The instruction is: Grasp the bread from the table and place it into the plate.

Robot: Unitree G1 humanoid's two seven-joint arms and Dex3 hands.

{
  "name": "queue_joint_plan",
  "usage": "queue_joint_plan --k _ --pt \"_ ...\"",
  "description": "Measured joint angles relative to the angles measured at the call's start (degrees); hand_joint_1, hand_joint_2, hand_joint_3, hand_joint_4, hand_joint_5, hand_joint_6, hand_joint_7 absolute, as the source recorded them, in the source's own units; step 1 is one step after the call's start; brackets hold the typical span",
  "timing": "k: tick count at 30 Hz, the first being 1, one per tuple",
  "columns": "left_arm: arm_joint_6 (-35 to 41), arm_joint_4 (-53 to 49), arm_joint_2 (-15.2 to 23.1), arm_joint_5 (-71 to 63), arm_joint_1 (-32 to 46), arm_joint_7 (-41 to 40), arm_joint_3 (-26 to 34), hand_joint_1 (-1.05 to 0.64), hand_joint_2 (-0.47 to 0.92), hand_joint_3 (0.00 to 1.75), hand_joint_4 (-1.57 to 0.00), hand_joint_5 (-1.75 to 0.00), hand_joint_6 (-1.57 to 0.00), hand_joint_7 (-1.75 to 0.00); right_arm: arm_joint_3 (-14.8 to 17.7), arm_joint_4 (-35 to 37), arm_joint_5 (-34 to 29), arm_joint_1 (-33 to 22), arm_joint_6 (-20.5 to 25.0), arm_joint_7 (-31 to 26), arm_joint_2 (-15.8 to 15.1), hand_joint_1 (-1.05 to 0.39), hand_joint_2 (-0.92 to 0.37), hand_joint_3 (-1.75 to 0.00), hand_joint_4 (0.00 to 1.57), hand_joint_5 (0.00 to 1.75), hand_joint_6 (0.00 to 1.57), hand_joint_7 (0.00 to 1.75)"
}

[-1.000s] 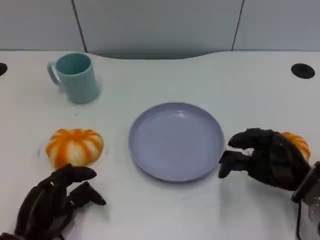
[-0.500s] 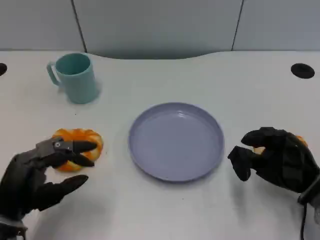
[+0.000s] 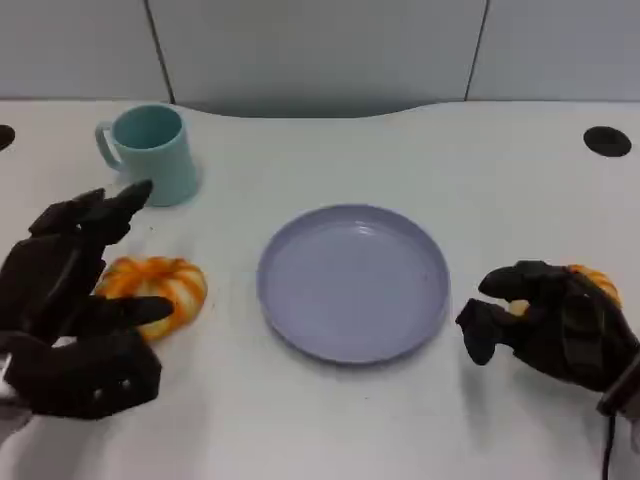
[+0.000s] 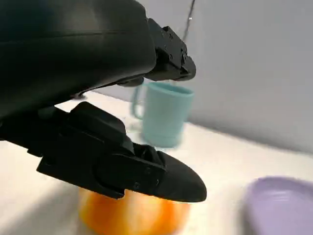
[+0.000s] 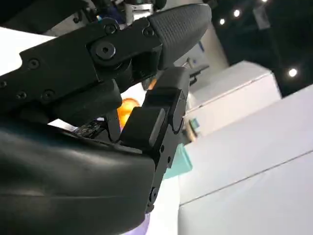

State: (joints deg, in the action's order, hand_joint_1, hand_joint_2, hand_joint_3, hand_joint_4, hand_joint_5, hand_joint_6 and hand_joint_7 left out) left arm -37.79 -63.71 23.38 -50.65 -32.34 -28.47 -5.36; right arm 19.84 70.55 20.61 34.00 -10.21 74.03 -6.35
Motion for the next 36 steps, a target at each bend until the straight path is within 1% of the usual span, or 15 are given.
queue_joint_plan --k 1,4,9,13,18,20,22,25,26,27,30,33,34,35,36 --pt "1.13 -2.16 0.21 -0.29 -1.41 -1.41 -1.78 -1.05 0.92 0.16 0.0 0.0 -0.1 0.0 0.16 0.03 0.19 -0.29 0.08 0.19 -0.04 -0.44 -0.9 0.0 0.7 1.53 1.17 0.0" --pt "3.53 -6.84 0.1 0.14 -4.69 -2.79 -5.88 -1.05 0.92 0.13 0.0 0.0 -0.09 0.0 1.27 0.15 0.92 -0.59 0.54 1.73 0.12 -0.46 -0.92 -0.01 0.73 1.41 1.16 0.0" --pt "9.26 -11.59 -2.02 3.36 -5.87 -2.45 -8.97 -1.05 0.92 0.19 0.0 0.0 -0.1 -0.01 3.41 0.12 2.85 -1.13 -1.35 2.99 1.46 -0.47 -0.92 -0.01 0.7 1.54 1.22 0.02" --pt "14.79 -13.51 -3.75 5.66 -6.16 0.96 -10.34 -1.05 0.92 0.24 -0.02 -0.01 -0.1 -0.01 4.53 0.13 3.85 -1.22 -2.21 5.07 2.62 -0.44 -0.92 -0.05 0.82 1.39 1.25 0.03" --pt "18.06 -14.15 -5.42 7.77 -6.34 2.22 -11.44 -1.05 0.92 0.22 -0.07 -0.04 -0.13 -0.02 5.75 0.1 4.3 -1.37 -3.79 5.79 4.12 -0.41 -0.91 -0.04 0.86 1.38 1.28 0.04" --pt "19.11 -14.28 -6.0 7.9 -6.4 2.39 -12.15 -1.05 0.92 0.21 -0.08 -0.05 -0.13 -0.02 6.79 -0.07 5.46 -1.86 -6.26 5.9 5.03 -0.38 -0.92 -0.08 0.9 1.35 1.28 0.05" --pt "20.08 -14.5 -6.87 7.89 -6.41 2.64 -13.04 -1.05 0.92 0.21 -0.07 -0.04 -0.12 -0.01 8.81 -0.11 7.69 -2.4 -10.72 7.31 7.06 -0.41 -0.92 -0.11 0.9 1.3 1.23 0.02" --pt "21.52 -14.61 -8.03 7.88 -6.86 3.13 -14.27 -1.05 0.92 0.19 -0.09 -0.05 -0.13 -0.02 9.75 0.25 8.53 -2.49 -13.99 9.58 8.4 -0.41 -0.91 -0.06 0.92 1.23 1.22 0.02" --pt "22.02 -14.65 -8.26 7.9 -7.24 3.7 -14.7 -0.85 0.88 0.11 -0.18 -0.1 -0.21 -0.04 9.84 0.33 8.53 -2.48 -14.58 9.64 8.37 -0.45 -0.92 -0.05 0.92 1.19 1.25 0.04" --pt "22.34 -14.66 -8.42 8.19 -7.53 4.39 -14.78 -0.73 0.86 0.06 -0.24 -0.13 -0.27 -0.04 9.88 0.36 8.45 -2.5 -15.71 9.49 8.38 -0.46 -0.92 -0.03 0.94 1.19 1.28 0.06" --pt "23.4 -14.67 -9.09 9.99 -7.76 4.94 -14.73 -0.3 0.86 0.01 -0.64 -0.25 -0.66 -0.08 10.1 0.16 8.25 -2.59 -18.5 8.64 8.45 -0.42 -0.92 -0.03 0.89 1.24 1.22 0.06" --pt "23.74 -14.63 -9.71 9.99 -7.86 1.72 -15.75 -0.2 0.88 0.01 -0.78 -0.27 -0.81 -0.06 10.43 0.26 9.22 -2.59 -16.31 9.59 8.58 -0.42 -0.92 -0.04 0.88 1.24 1.19 0.05" --pt "23.75 -14.6 -9.8 9.99 -7.91 0.72 -16.12 -0.18 0.89 0.0 -0.86 -0.35 -0.95 -0.09 10.43 0.32 9.28 -2.59 -15.75 9.98 8.58 -0.42 -0.92 -0.05 0.87 1.29 1.2 0.07" --pt "23.77 -14.57 -9.83 9.98 -7.96 -0.02 -16.42 -0.18 0.9 0.0 -0.87 -0.5 -1.07 -0.06 10.39 0.35 9.24 -2.61 -15.9 10.03 8.58 -0.43 -0.92 -0.08 0.85 1.33 1.2 0.08" --pt "23.88 -14.54 -9.89 9.97 -7.96 -0.67 -16.84 -0.18 0.9 0.0 -0.86 -0.58 -1.11 -0.04 10.36 0.34 9.2 -2.64 -16.89 10.0 8.58 -0.43 -0.92 -0.09 0.85 1.35 1.2 0.09"
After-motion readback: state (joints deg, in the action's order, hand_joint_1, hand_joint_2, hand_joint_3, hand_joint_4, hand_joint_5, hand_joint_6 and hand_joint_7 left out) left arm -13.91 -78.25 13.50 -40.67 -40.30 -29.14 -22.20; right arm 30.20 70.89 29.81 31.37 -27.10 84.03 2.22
